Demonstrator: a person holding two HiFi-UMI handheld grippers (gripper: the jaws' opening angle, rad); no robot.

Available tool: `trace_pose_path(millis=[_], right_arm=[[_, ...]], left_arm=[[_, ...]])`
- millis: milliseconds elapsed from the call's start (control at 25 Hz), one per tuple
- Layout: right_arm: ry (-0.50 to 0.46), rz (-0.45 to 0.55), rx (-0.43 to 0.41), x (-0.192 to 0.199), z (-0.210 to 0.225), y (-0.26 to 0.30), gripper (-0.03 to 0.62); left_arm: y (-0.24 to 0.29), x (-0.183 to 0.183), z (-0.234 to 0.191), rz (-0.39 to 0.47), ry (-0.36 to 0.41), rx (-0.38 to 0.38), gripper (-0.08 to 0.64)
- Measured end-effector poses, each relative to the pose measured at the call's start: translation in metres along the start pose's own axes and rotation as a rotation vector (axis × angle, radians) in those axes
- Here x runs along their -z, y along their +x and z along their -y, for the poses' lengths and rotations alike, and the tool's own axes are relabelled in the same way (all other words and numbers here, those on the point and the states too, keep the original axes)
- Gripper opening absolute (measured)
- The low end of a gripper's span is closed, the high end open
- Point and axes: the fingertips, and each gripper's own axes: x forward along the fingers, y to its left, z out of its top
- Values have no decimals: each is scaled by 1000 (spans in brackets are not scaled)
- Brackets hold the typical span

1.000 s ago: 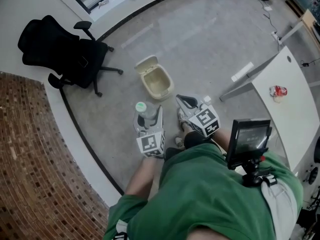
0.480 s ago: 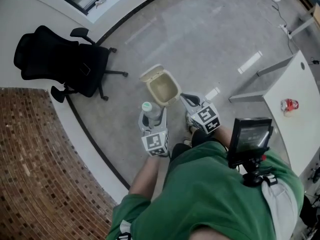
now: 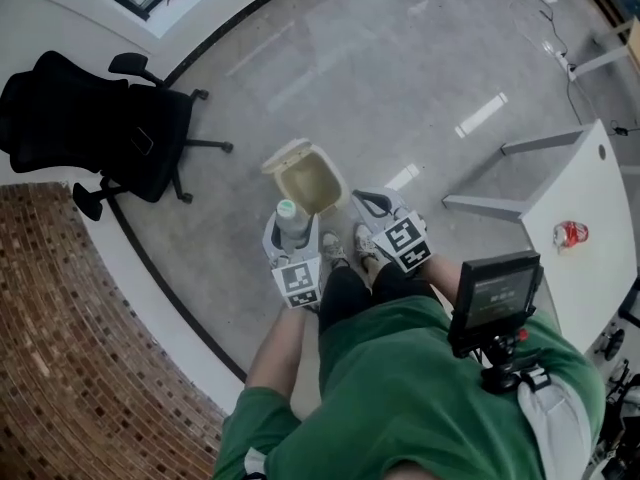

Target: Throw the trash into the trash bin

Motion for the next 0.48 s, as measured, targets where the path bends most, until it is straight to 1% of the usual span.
trace_pose_path(millis=[200, 360, 480], right_arm=[[18, -45, 37, 18, 13, 23, 3], [19, -69, 66, 30, 24, 40, 3], [22, -98, 71, 40, 28, 51, 3]], left_arm=[[38, 33, -4, -47, -1, 44, 333], [68, 55, -5, -80, 18, 67, 331], [85, 70, -4, -103, 3, 78, 331]])
